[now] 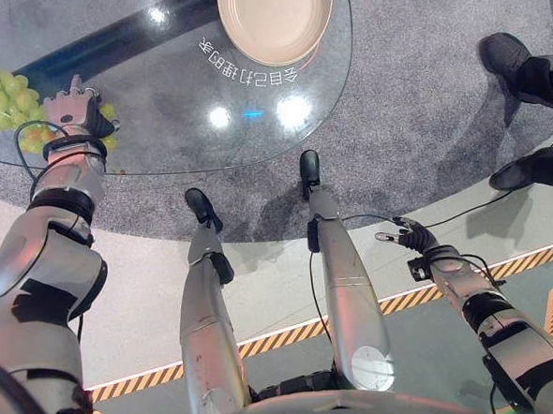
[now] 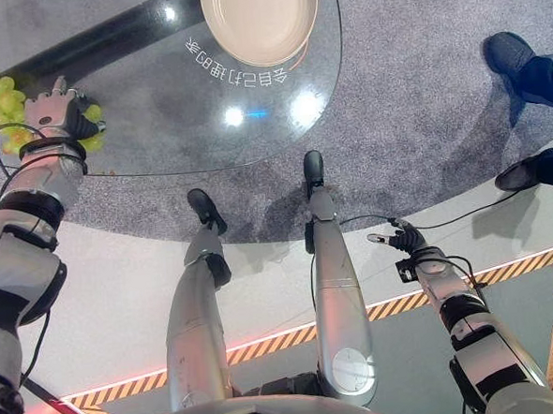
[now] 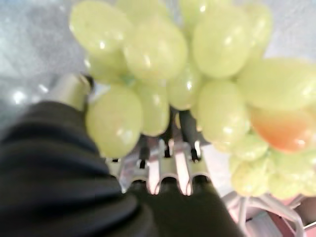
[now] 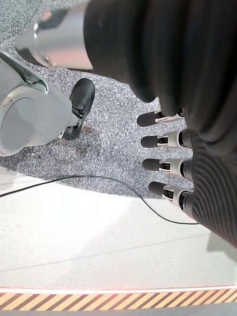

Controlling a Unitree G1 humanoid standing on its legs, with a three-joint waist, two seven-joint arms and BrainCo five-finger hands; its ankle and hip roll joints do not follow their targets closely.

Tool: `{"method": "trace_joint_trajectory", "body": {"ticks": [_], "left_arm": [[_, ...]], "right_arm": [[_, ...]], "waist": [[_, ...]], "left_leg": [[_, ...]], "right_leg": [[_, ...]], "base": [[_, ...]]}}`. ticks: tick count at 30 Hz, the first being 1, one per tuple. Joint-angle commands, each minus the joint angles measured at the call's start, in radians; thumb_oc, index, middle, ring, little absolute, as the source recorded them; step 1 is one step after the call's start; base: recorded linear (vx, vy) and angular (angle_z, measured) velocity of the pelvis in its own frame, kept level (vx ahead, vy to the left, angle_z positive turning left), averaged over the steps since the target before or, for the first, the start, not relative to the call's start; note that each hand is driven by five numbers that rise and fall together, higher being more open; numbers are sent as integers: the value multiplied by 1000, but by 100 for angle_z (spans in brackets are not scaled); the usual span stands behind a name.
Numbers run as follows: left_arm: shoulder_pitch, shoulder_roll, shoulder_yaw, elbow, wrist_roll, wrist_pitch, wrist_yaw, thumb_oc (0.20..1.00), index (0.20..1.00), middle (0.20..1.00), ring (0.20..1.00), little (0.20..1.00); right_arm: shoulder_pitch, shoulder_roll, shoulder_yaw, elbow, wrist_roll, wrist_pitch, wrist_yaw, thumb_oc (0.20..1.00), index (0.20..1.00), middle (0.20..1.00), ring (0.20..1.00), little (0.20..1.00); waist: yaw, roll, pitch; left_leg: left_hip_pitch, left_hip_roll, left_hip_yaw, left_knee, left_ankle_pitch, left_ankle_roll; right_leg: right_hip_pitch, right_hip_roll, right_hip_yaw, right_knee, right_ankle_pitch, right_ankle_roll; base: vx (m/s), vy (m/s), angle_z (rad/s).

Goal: Pick up fruits into the plate

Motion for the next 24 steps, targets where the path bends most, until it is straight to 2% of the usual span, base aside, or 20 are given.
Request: {"method": "trace_joint_trajectory", "body": {"ticks": [1,8,14,16,18,21,24], "left_arm": [[11,24,96,34,-40,-55,104,1000,1000,1000,1000,1000],[-10,26,145,-26,-72,-134,217,1000,1000,1000,1000,1000],[-22,14,155,-59,-56,-159,273,1000,1000,1000,1000,1000],[-38,13,170,-98,-49,-201,350,1000,1000,1000,1000,1000],[-47,15,177,-121,-53,-216,381,1000,1000,1000,1000,1000],[-49,20,186,-146,-65,-243,380,1000,1000,1000,1000,1000],[-30,32,197,-203,-58,-315,352,1000,1000,1000,1000,1000]], "right_arm": [[113,-41,10,-37,21,6,-17,1000,1000,1000,1000,1000],[136,-28,18,-23,20,-25,-20,1000,1000,1000,1000,1000],[139,-19,30,-28,17,-23,-15,1000,1000,1000,1000,1000],[147,-9,43,-28,16,-28,-21,1000,1000,1000,1000,1000],[156,-5,43,-25,14,-31,-22,1000,1000,1000,1000,1000],[165,-2,39,-23,11,-35,-23,1000,1000,1000,1000,1000],[181,1,33,-33,7,-35,-33,1000,1000,1000,1000,1000]], "waist": [[4,-13,0],[12,-17,0],[13,-19,0],[17,-14,0],[18,-12,0],[20,-10,0],[26,-3,0]], "left_leg": [[-33,-80,-2,71,-101,1],[-27,-77,-5,65,-101,0],[-24,-79,-7,61,-101,0],[-25,-79,-8,57,-100,1],[-25,-81,-10,57,-102,1],[-20,-84,-11,54,-103,2],[-17,-87,-10,47,-101,3]], "right_leg": [[17,112,-30,10,-73,-42],[27,117,-31,14,-84,-44],[28,120,-30,13,-85,-46],[26,122,-28,19,-90,-47],[26,121,-27,19,-91,-47],[29,119,-29,16,-90,-45],[31,115,-33,8,-85,-42]], "base": [[0,0,0],[0,-9,0],[0,-5,0],[0,0,0],[0,0,0],[1,-7,1],[0,0,0]]}}
